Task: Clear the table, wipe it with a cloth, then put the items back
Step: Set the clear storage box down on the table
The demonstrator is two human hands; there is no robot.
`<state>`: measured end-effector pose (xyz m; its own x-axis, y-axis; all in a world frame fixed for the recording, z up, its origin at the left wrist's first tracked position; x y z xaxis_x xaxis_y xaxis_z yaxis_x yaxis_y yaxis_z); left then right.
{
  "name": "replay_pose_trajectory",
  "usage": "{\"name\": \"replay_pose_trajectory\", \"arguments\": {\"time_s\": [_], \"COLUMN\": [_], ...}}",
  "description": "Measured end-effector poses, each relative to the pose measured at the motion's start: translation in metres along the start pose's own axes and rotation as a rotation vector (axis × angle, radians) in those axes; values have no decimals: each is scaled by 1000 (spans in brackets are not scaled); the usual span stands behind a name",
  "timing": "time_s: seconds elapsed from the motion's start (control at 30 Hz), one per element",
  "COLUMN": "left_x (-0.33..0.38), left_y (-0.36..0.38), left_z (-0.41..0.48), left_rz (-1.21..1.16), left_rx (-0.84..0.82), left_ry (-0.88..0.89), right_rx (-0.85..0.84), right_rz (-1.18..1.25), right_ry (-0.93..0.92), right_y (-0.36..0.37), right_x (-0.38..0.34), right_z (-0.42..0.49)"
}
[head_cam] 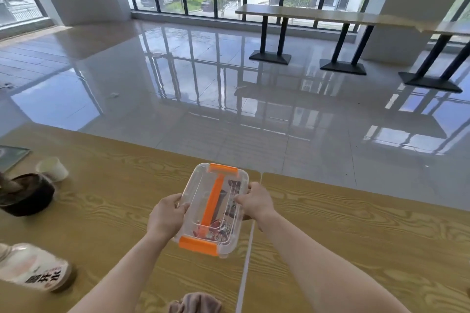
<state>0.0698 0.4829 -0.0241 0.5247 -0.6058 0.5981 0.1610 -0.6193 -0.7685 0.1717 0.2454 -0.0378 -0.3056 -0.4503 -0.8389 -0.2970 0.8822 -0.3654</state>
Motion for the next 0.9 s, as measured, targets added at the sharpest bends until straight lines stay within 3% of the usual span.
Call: {"name": "replay_pose_trajectory", "arguments": {"time_s": [0.27,0.53,0.9], "left_x": [-62,-111,-112], "left_y": [-29,-54,-50], "left_z": [47,77,78], "left_rz": [-57,3,149], "left_rx": [28,111,97], "left_ry": [-76,-157,-148], "right_rx": [-42,-88,-132], "right_rz": [-118,-72,45], "right_ry": [-10,-23,39], "right_y": [71,130,153], "right_x": [-37,-55,-43], "right_z": [27,40,35]}}
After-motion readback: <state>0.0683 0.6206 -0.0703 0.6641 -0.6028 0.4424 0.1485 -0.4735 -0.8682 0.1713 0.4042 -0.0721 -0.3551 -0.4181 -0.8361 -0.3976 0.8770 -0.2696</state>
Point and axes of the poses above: each hand's wrist, its own z-axis towards the middle knuckle, its own y-axis out of the palm, x = y × z, the point moved 10 cm from there along z, towards the middle knuckle, and after that the axes turned 8 degrees about z, right-handed, at the moved point
